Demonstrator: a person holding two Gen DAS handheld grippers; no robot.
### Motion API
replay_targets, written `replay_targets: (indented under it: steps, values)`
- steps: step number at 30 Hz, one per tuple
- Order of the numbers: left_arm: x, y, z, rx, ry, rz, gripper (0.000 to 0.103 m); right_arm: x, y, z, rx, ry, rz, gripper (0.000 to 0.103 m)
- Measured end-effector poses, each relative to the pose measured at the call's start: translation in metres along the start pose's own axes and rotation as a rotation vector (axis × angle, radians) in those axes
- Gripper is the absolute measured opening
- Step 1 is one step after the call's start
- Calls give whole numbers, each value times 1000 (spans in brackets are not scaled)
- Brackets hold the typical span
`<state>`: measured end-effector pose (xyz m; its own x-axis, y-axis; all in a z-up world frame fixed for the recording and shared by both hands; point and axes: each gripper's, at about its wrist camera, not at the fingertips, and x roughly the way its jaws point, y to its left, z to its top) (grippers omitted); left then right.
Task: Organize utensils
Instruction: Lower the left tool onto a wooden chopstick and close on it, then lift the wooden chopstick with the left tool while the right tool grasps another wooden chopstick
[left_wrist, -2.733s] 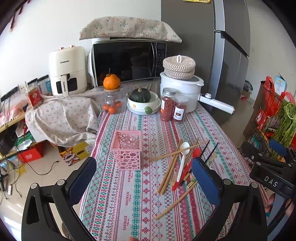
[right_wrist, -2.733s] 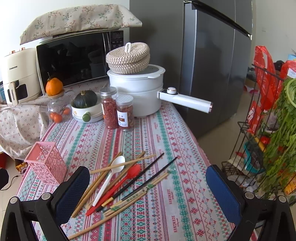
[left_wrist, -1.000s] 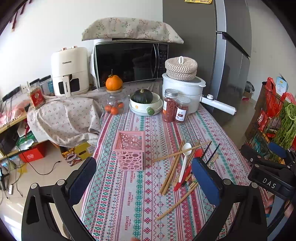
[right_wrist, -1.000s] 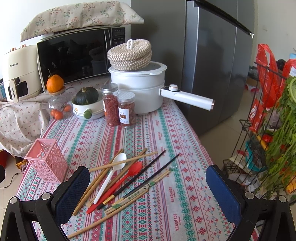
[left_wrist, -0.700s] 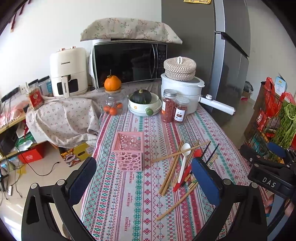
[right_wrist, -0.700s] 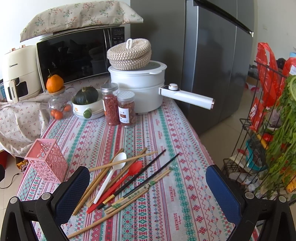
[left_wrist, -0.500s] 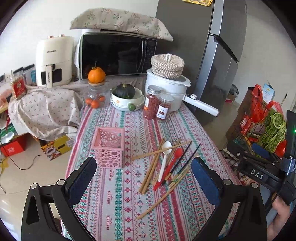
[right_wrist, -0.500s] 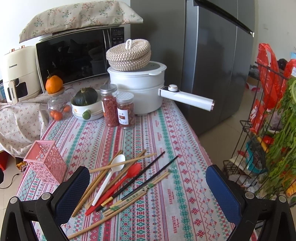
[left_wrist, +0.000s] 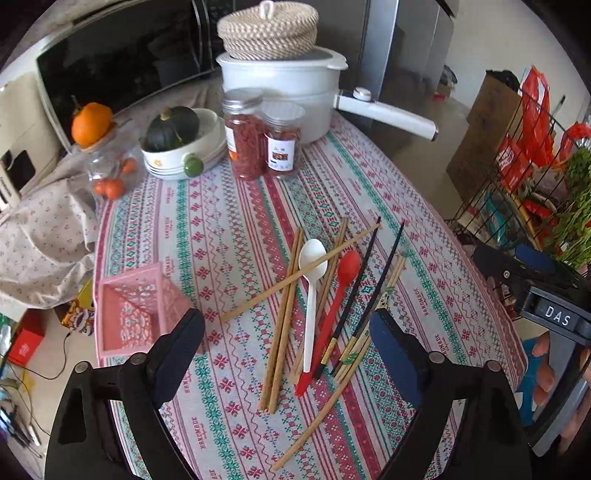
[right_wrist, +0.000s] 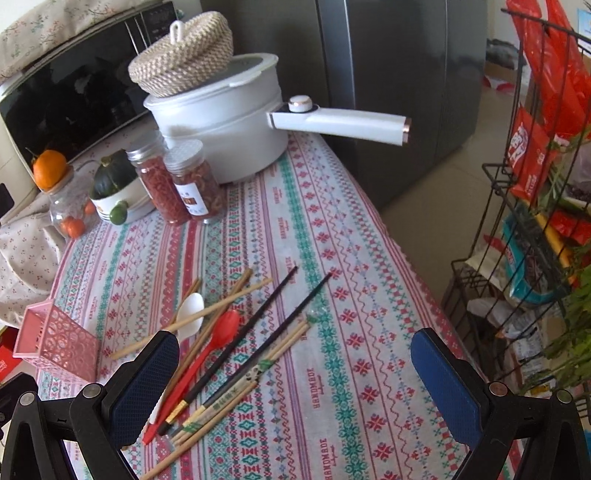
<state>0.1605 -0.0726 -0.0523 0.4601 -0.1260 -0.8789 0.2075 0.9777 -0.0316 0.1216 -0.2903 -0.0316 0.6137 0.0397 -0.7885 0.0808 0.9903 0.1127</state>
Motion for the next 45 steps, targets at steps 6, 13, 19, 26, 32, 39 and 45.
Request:
replay_targets:
  steps: [6,13,19,26,32,39,45]
  values:
    - [72,-22,36,103,141,-61,50,28,-28,3,83,88,8,103]
    - [130,-47,59,226,168,-63,33,46,-42,5,144,151,26,103]
    - [164,-64,75,284,221,-60,25,53,-42,9,140,157,31,103]
    - [176,-62,82,237,227,-64,7,57,-50,12,155,166,30,103]
    - [129,-41,77,148,116,-113,6,61,-50,10,168,187,40,103]
    - [37,-15,40,70,-52,-173,6,72,-41,5,162,236,74,103]
    - [-32,12,-5,11,-175,-178,6,85,-28,-6,159,296,99,103]
